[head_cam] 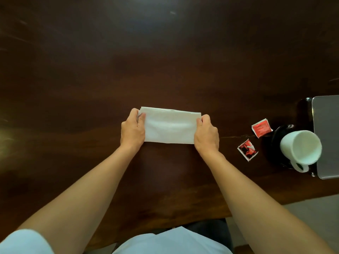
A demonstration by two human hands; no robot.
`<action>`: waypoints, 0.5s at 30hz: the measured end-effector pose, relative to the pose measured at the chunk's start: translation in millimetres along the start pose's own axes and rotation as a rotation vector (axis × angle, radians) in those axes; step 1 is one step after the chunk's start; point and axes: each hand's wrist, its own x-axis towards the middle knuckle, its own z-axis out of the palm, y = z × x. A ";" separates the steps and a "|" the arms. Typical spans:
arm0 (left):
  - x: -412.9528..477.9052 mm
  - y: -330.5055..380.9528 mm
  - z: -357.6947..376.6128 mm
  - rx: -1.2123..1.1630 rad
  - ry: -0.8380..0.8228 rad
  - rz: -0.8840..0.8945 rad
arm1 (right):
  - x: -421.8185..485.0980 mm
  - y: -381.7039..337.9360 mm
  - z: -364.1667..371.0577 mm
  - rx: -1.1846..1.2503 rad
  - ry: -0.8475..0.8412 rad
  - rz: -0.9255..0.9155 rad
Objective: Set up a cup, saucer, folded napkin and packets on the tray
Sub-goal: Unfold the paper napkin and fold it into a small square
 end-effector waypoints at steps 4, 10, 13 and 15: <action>1.9 2.1 6.0 0.018 0.054 -0.007 | 1.8 -0.3 14.4 -0.123 0.131 -0.044; 0.3 8.1 8.0 -0.014 0.087 0.036 | 7.0 5.0 10.4 -0.098 0.139 -0.013; 1.8 5.3 8.3 0.025 0.100 0.062 | 9.2 4.7 8.8 -0.106 0.146 -0.025; 4.1 5.1 8.6 0.081 0.116 0.062 | 9.4 3.3 9.3 -0.106 0.155 -0.031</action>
